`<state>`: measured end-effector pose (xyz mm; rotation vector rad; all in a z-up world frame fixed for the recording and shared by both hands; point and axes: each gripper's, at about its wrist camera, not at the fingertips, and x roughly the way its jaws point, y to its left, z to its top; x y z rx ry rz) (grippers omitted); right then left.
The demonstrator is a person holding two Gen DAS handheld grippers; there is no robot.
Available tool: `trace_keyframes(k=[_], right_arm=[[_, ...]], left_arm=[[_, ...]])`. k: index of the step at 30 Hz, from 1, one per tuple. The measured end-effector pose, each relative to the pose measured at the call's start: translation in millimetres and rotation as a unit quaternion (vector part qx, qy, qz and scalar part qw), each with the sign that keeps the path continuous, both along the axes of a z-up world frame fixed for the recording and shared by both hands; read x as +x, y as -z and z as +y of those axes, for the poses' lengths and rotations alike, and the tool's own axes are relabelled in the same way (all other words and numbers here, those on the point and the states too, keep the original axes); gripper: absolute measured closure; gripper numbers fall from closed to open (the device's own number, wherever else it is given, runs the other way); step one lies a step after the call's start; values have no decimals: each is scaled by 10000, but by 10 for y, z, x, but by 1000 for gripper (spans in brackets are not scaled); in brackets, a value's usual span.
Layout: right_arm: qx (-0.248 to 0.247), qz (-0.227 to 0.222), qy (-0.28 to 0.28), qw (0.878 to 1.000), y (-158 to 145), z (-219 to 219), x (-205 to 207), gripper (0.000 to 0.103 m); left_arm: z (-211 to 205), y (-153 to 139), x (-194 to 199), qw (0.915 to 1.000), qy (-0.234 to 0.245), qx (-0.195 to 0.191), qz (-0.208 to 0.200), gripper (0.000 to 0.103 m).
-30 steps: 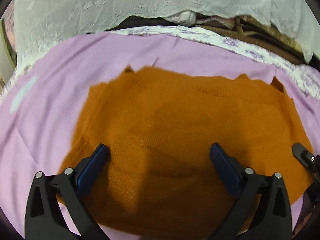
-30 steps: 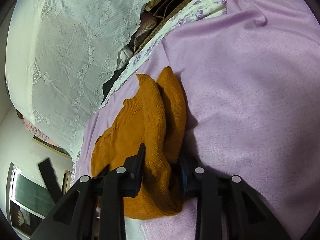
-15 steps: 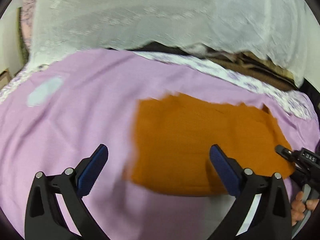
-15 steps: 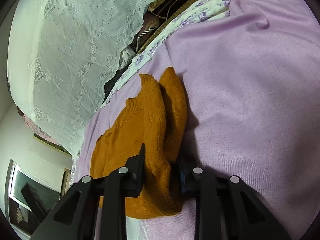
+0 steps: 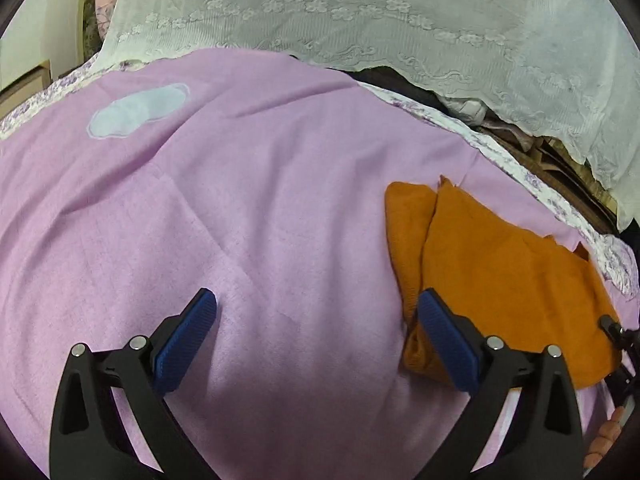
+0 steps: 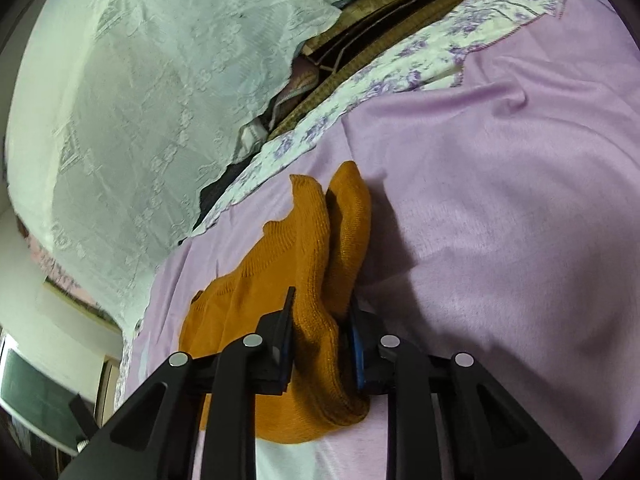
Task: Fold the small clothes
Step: 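Close the right tool on the side edge and lift it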
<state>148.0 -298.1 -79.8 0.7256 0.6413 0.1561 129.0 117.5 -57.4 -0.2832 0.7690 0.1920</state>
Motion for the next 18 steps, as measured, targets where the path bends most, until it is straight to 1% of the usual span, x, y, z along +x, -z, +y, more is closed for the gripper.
trace_keyframes(k=[4,7,12,15,18], right_arm=[[68,26,217,9997,-36,56,0,81],[47,-7,394,9992,-103,110,2,82],[21,-72,616,9981,-178,228,4,83],[1,-153,585,9982,-148,254,-23,83],[165,-255,533,9981,-134,217,-53,84]], left_arm=[[-70,-19,-38,9998,53,177,-76,5],[-69,-10,-31,9998,49,195,-49,5],[21,-22,-26,10000,-40,-44,-21,5],[50,-19,-10,9998,-65,-174,-7,5],[18,-13,8,9997,54,-238,22,5]])
